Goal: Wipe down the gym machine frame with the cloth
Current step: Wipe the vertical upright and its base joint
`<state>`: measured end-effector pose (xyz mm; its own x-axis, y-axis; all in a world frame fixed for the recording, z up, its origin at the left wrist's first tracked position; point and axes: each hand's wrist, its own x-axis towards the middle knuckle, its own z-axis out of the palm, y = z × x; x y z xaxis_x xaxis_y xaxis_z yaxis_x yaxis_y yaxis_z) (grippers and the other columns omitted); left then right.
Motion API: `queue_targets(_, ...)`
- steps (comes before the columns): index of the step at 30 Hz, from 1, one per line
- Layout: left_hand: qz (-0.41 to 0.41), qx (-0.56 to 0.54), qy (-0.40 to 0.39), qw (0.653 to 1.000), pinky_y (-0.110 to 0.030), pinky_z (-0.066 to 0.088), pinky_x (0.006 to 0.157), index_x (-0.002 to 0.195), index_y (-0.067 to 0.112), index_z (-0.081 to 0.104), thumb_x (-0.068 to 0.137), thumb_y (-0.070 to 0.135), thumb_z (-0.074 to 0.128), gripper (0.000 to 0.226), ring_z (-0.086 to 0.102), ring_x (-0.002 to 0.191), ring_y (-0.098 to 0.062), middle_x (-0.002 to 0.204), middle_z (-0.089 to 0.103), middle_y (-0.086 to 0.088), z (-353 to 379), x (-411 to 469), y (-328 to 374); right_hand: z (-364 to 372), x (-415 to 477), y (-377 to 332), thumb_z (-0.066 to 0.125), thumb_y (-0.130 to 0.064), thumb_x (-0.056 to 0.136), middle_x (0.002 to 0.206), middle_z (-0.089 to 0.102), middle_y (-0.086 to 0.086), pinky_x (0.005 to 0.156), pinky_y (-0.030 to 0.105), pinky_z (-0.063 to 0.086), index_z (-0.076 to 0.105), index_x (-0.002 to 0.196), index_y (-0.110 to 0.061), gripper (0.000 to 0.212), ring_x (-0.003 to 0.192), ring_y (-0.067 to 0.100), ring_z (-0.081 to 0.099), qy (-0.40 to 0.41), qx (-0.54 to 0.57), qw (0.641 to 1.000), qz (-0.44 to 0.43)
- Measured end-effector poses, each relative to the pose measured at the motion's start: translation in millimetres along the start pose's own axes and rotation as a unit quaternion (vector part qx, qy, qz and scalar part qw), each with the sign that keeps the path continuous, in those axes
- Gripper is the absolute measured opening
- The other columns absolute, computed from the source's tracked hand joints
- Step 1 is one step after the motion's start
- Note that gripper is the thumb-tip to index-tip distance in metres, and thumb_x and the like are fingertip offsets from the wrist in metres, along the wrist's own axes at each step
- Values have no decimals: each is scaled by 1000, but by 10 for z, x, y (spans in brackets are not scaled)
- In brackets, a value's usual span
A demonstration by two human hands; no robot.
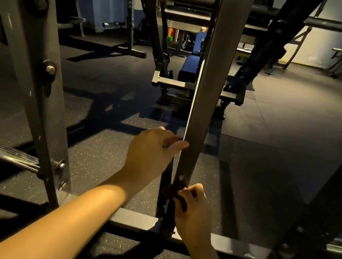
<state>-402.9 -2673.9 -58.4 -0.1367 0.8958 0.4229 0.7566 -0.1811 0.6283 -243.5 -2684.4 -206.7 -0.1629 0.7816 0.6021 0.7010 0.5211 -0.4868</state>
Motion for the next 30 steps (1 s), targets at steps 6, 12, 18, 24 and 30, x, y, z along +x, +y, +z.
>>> queue_targets(6, 12, -61, -8, 998, -25, 58, 78, 99, 25, 77, 92, 55, 60, 36, 68, 81, -2, 88, 72, 11, 69, -34, -96, -536, 573, -396, 71, -21, 89, 108, 61, 7, 82, 20, 52, 71, 102, -11, 16, 90, 11, 61, 118, 43, 991, -43)
queue_targets(12, -47, -113, 8, 992, -20, 54, 83, 103, 29, 78, 92, 52, 66, 28, 68, 88, -1, 93, 74, 16, 158, -24, -80, 128, -82, 73, 75, -29, 90, 95, 61, -7, 76, 9, 53, 70, 96, -12, 18, 78, 2, 60, 4, 22, 999, 44)
queue_targets(18, -28, -150, -11, 988, -30, 59, 87, 104, 20, 78, 92, 42, 69, 27, 70, 89, -5, 92, 75, 11, 235, -107, -249, -65, 91, -144, 70, -33, 92, 100, 59, -2, 78, 16, 55, 70, 98, -11, 23, 80, 3, 56, 75, 51, 995, 35)
queue_targets(24, -41, -236, -25, 971, -17, 57, 80, 100, 27, 75, 92, 30, 71, 9, 72, 87, -1, 88, 75, 17, 445, -216, -415, 87, 43, -73, 76, -13, 89, 104, 56, -24, 85, 13, 53, 68, 100, 0, 18, 101, -11, 59, 132, 127, 982, 43)
queue_targets(30, -60, -236, -44, 969, -18, 57, 81, 98, 22, 78, 89, 34, 72, 16, 72, 82, -2, 81, 76, 14, 486, -298, -642, 257, -118, -110, 65, -43, 96, 94, 67, 6, 82, 33, 61, 60, 96, -27, 17, 82, 16, 67, 102, 131, 980, 113)
